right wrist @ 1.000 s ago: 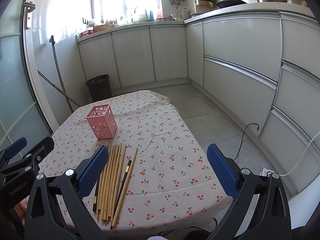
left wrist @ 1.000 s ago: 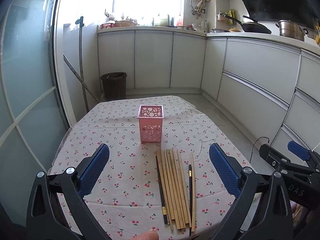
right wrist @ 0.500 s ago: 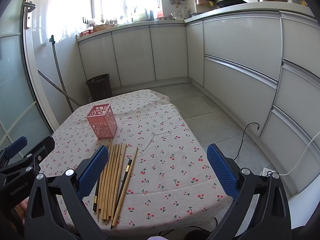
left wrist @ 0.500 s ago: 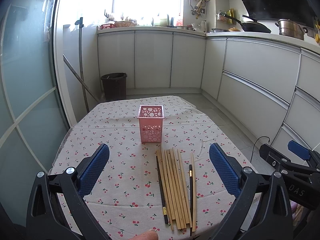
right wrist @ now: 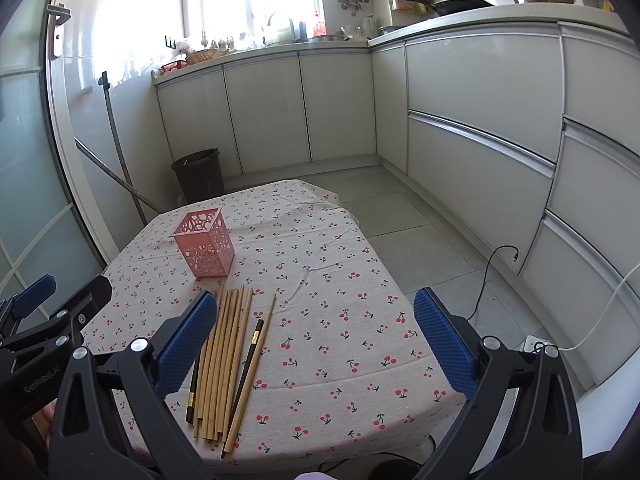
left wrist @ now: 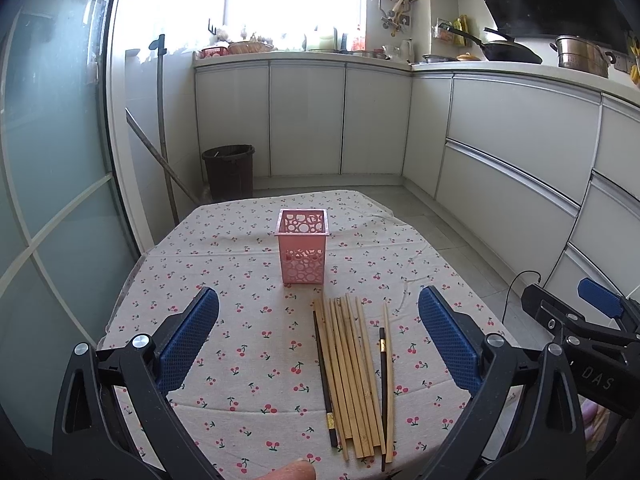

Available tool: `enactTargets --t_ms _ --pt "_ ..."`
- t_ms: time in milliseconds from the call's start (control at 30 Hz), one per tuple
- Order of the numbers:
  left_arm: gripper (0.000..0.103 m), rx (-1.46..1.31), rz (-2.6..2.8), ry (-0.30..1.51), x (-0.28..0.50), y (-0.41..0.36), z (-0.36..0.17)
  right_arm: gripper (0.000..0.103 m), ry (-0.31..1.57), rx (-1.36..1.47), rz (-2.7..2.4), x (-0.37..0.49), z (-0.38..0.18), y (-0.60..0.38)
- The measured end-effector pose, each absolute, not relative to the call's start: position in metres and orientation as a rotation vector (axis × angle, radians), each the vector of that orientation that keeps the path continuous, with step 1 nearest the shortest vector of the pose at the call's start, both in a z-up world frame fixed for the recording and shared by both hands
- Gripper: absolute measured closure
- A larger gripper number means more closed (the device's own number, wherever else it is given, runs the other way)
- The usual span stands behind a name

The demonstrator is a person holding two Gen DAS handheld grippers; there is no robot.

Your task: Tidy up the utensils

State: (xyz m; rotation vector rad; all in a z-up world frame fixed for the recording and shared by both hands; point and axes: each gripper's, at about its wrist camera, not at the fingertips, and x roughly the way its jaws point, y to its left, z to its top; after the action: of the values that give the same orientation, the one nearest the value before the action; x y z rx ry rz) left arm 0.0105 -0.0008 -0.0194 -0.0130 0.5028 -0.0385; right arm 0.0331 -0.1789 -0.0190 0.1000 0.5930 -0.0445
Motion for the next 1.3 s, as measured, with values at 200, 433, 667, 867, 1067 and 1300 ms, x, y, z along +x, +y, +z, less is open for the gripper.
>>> enactTargets --t_ms 200,433,667,867,1067,1300 --pt "0.007 -0.008 -0.038 0.507 0.011 0.000 -0.021 0.007 0.595 0.102 -0.045 0.033 -0.019 -0.179" --pt "0.007 -0.006 -0.036 0.511 0.012 -0.001 -0.023 0.007 0.595 0.101 -0.046 0.033 -0.019 -0.179" --pt "0.007 0.000 -0.034 0.518 0.013 0.000 -0.025 0.007 0.595 0.101 -0.046 0.033 -0.019 -0.179" --pt "0.007 0.003 -0.029 0.534 0.015 -0.002 -0.027 0.007 0.600 0.103 -0.046 0.034 -0.020 -0.180" --pt "0.007 -0.069 -0.027 0.670 0.033 0.008 -0.041 0.007 0.657 0.139 -0.039 0.041 -0.025 -0.184" --pt "0.007 -0.153 0.020 0.960 0.079 0.027 -0.073 0.007 0.879 0.277 0.039 0.081 -0.028 -0.195"
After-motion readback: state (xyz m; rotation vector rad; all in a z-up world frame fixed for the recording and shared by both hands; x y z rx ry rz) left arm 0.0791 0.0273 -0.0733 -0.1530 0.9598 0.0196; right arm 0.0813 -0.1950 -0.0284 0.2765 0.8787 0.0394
